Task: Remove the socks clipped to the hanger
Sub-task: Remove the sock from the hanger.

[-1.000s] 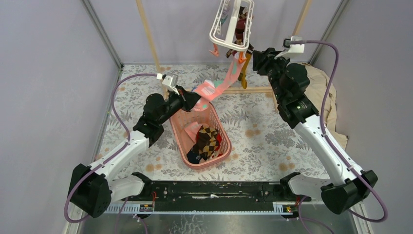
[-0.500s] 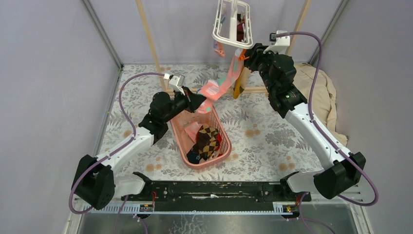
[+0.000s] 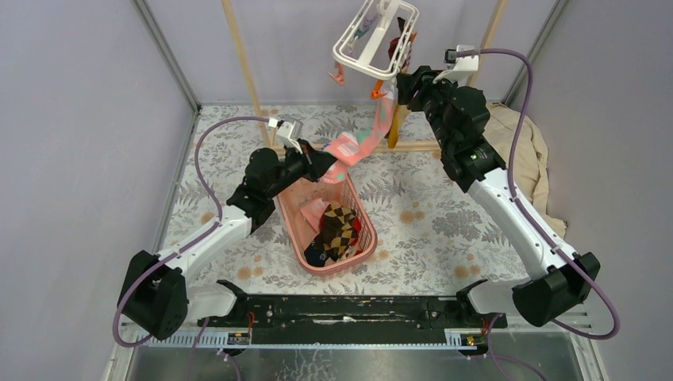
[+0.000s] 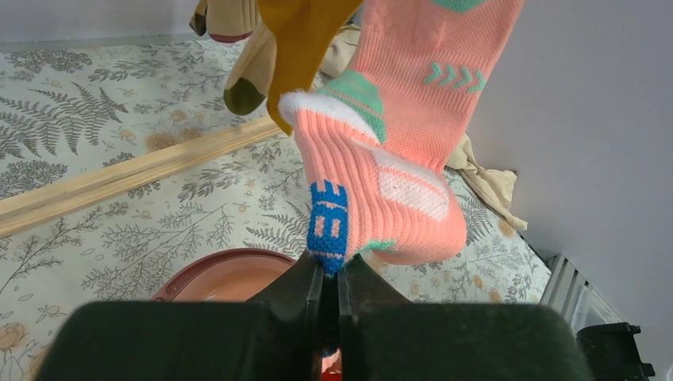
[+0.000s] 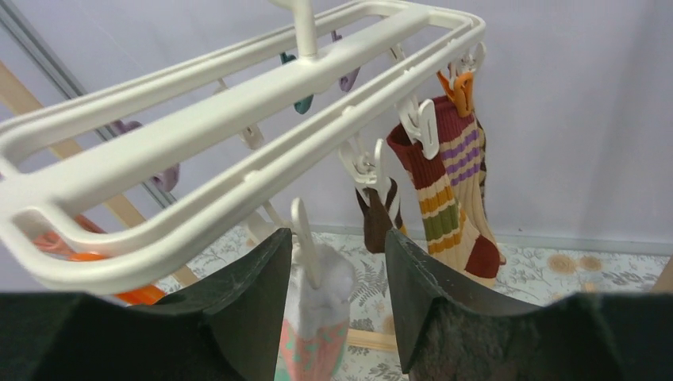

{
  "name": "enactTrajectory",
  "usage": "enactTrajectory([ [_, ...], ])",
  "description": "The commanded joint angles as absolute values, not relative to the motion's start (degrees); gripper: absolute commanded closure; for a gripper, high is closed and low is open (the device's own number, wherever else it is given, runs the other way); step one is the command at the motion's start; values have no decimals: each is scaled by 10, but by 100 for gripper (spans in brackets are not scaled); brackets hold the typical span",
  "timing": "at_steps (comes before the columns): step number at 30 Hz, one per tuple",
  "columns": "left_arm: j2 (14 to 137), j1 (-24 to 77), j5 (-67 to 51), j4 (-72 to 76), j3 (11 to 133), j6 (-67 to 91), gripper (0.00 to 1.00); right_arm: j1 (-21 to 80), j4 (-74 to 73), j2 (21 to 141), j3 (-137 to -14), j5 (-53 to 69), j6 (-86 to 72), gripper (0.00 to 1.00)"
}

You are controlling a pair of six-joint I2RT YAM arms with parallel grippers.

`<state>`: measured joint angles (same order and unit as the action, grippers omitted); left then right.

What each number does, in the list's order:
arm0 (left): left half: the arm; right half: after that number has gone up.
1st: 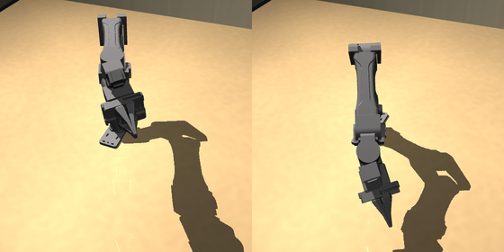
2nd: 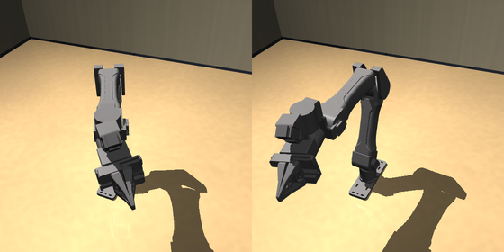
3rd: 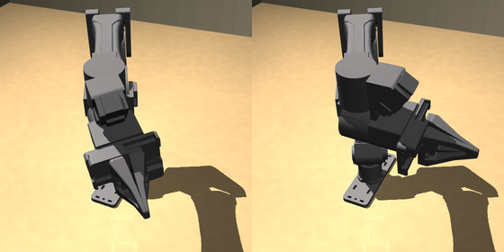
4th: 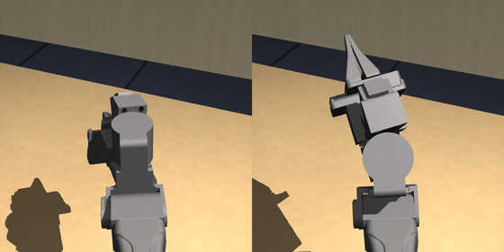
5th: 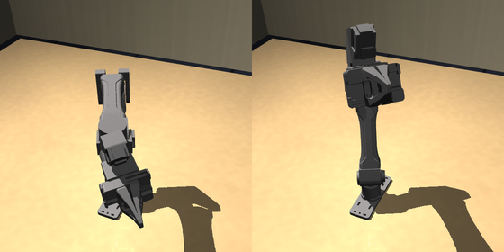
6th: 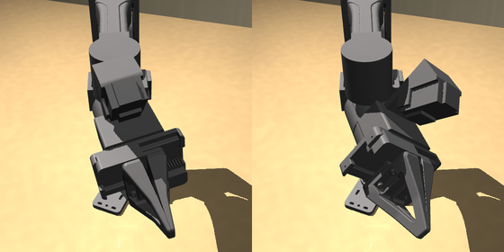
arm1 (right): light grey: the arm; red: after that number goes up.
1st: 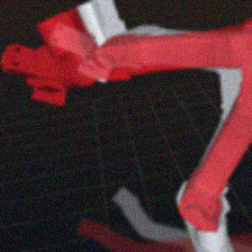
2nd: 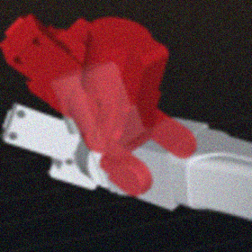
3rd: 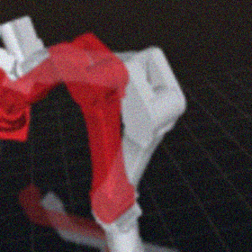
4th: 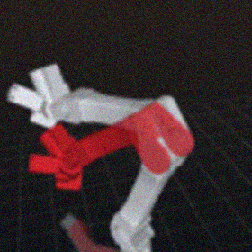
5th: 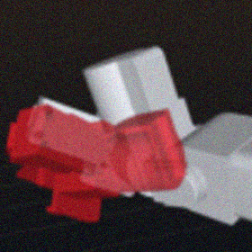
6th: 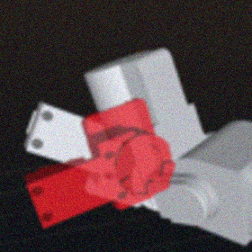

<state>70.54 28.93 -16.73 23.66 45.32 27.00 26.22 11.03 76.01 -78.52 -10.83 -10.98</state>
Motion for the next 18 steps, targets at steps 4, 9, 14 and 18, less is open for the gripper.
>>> enactTrajectory([
  [4, 712, 298, -169, 270, 472, 264, 100, 265, 147, 780, -833, -78, -118, 44],
  [9, 719, 300, -169, 270, 477, 262, 100, 264, 154, 791, -833, -67, -126, 44],
  [14, 722, 302, -172, 273, 479, 263, 100, 265, 155, 798, -835, -62, -127, 44],
  [18, 724, 307, -172, 274, 480, 262, 100, 268, 168, 800, -827, -61, -128, 44],
])
